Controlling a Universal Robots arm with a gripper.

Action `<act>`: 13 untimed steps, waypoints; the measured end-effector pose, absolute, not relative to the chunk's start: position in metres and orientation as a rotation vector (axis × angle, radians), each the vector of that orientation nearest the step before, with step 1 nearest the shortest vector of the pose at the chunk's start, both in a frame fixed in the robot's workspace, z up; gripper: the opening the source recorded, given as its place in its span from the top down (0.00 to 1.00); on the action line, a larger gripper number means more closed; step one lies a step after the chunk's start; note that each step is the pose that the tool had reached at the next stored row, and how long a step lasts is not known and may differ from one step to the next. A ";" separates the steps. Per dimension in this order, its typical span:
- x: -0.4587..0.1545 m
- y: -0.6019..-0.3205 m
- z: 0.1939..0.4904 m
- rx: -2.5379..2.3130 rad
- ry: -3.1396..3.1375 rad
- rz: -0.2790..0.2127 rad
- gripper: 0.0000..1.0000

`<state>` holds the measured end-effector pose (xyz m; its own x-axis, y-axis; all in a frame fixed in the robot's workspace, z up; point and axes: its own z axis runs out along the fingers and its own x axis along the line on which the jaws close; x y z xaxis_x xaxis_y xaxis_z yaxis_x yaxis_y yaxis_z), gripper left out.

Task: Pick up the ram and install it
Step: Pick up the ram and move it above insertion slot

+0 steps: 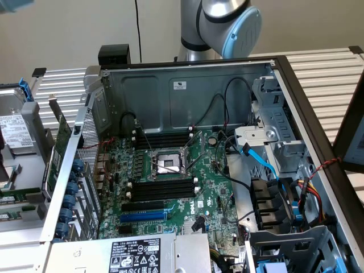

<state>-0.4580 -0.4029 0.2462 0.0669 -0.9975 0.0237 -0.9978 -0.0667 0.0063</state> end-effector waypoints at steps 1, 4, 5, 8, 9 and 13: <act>-0.457 -0.403 0.244 2.279 -2.132 0.020 0.58; -0.456 -0.403 0.239 2.279 -2.132 0.020 0.58; -0.455 -0.403 0.237 2.279 -2.132 0.020 0.58; -0.454 -0.404 0.232 2.279 -2.132 0.020 0.58; -0.454 -0.404 0.230 2.279 -2.132 0.020 0.58; -0.454 -0.408 0.223 2.279 -2.132 0.020 0.58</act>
